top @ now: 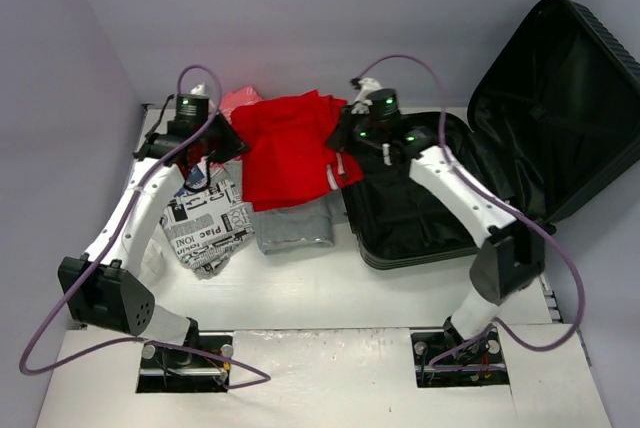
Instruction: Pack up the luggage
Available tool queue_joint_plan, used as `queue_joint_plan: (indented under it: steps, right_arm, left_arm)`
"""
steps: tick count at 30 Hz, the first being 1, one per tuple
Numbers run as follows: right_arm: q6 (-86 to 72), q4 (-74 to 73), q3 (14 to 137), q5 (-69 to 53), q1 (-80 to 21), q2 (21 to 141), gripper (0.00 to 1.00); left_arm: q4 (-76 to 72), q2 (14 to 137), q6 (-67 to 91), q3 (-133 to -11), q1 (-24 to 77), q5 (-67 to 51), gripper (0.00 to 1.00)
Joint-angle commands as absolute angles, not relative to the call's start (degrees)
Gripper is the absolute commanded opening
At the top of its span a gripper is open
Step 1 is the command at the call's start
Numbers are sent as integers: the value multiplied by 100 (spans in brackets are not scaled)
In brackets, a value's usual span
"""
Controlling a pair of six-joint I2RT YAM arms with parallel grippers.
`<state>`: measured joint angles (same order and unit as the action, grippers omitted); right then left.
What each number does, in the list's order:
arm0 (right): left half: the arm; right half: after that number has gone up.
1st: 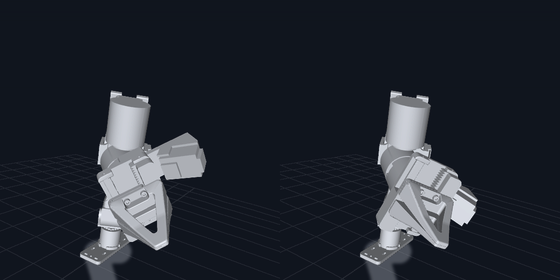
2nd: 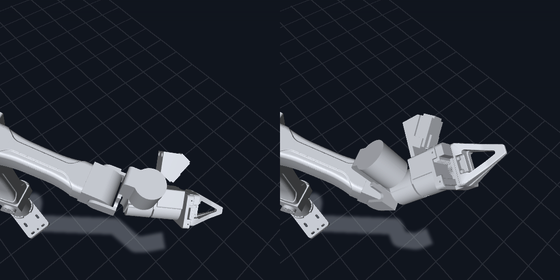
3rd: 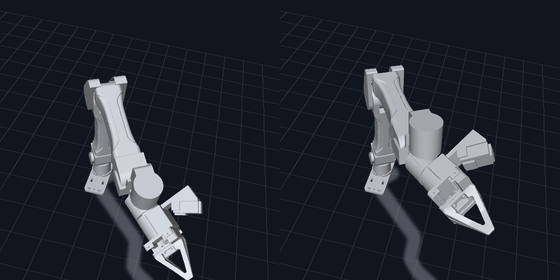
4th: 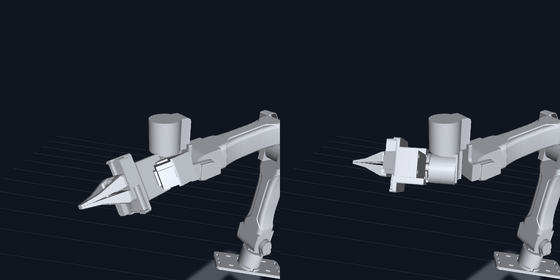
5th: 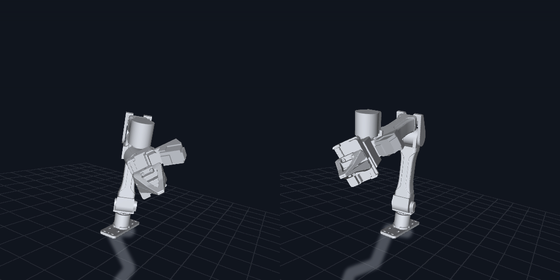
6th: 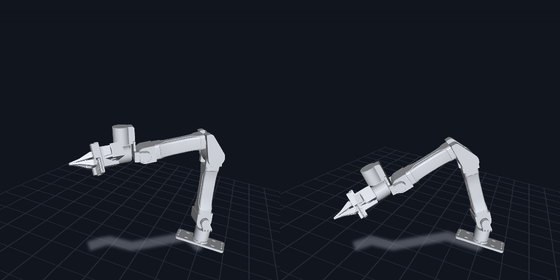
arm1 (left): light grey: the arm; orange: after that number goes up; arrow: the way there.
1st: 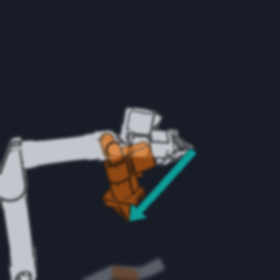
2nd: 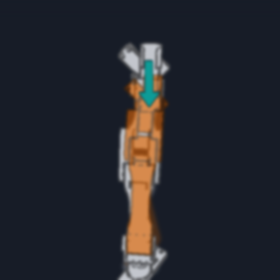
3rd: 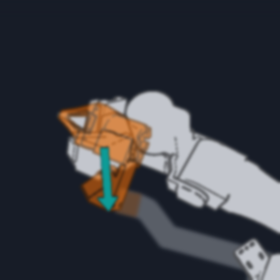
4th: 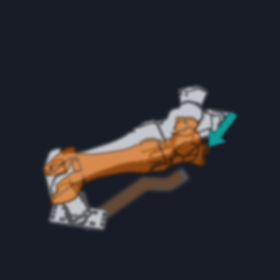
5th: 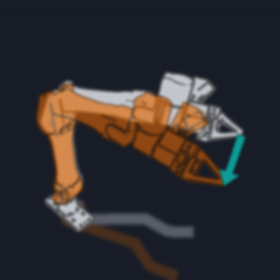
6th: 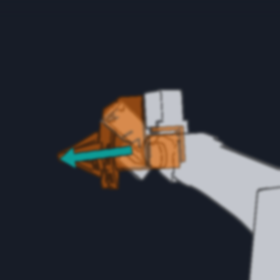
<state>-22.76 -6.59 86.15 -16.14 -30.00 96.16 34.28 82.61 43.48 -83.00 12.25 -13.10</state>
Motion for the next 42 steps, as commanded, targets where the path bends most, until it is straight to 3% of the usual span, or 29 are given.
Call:
queue_joint_plan:
  steps: [1, 9, 15, 31, 32, 35, 36, 39, 42]
  right_arm:
    - [-1865, -614, 8640, -1617, -2288, 8799, 0]
    - [-1029, -1055, 8192, -2056, -626, 8183, 0]
    - [-615, -1151, 7998, -2451, 551, 8436, 0]
    - [-299, -738, 8429, -1802, 791, 10291, 0]
    - [-255, -712, 8437, -1784, 791, 10344, 2]
    - [-167, -712, 8534, -1592, 791, 10503, 22]
    - [-167, -712, 8543, -1547, 791, 10512, 28]
    - [-184, -712, 8543, -1468, 782, 10354, 66]
    - [-158, -712, 8587, -1310, 712, 10047, 98]
  left_arm:
    - [3024, 8358, 5114, -9068, 1897, -1328, 0]
    - [2295, 9876, 5958, -10133, 3321, -1029, 0]
    - [2127, 10992, 6284, -11063, 4078, -721, 0]
    - [2074, 13016, 5934, -12691, 4245, -457, 0]
    - [2066, 13095, 5854, -12752, 4245, -474, 9]
    - [2127, 13175, 5643, -12840, 4236, -518, 40]
    - [2205, 13166, 5616, -12850, 4236, -545, 45]
    - [2285, 13070, 5485, -12858, 4236, -571, 61]
    - [2399, 12824, 5178, -12911, 4236, -519, 72]
